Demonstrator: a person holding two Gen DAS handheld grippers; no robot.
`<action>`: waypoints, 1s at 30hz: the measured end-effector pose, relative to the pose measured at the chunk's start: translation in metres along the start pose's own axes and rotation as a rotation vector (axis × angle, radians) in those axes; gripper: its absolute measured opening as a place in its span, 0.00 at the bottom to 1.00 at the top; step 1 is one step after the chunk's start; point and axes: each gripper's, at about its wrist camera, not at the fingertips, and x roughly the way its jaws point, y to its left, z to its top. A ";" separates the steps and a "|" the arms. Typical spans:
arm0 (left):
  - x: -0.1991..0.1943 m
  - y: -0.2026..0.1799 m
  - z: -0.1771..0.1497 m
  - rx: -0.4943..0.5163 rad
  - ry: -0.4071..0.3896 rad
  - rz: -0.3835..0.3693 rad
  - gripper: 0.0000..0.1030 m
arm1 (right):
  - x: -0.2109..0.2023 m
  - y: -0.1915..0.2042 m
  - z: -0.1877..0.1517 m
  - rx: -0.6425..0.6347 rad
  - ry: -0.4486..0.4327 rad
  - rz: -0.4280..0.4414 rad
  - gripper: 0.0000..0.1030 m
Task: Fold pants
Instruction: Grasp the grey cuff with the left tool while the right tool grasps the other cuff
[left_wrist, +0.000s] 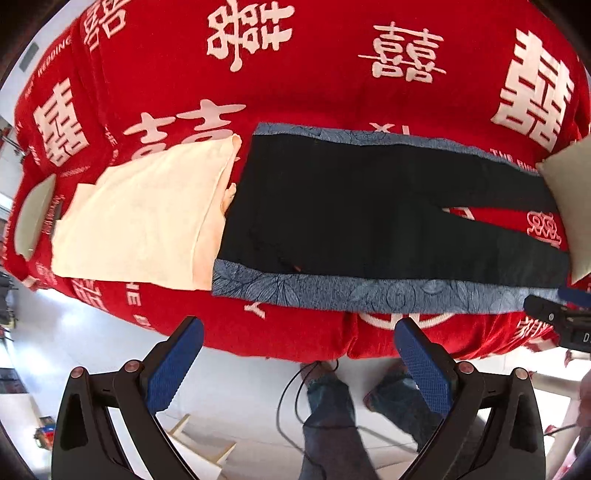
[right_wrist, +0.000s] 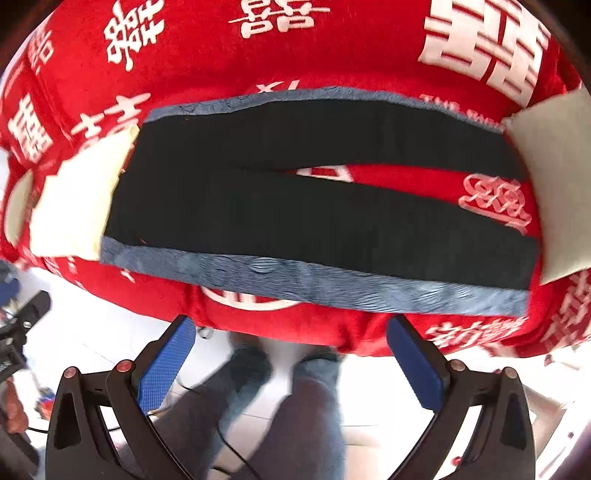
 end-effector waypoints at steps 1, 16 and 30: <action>0.006 0.005 0.002 -0.012 0.001 -0.017 1.00 | 0.005 0.001 0.001 0.021 -0.011 0.047 1.00; 0.190 0.074 -0.021 -0.353 0.112 -0.332 1.00 | 0.174 0.022 -0.031 0.345 0.000 0.603 1.00; 0.231 0.084 -0.041 -0.384 0.114 -0.472 0.94 | 0.237 0.025 -0.035 0.520 -0.074 0.826 0.55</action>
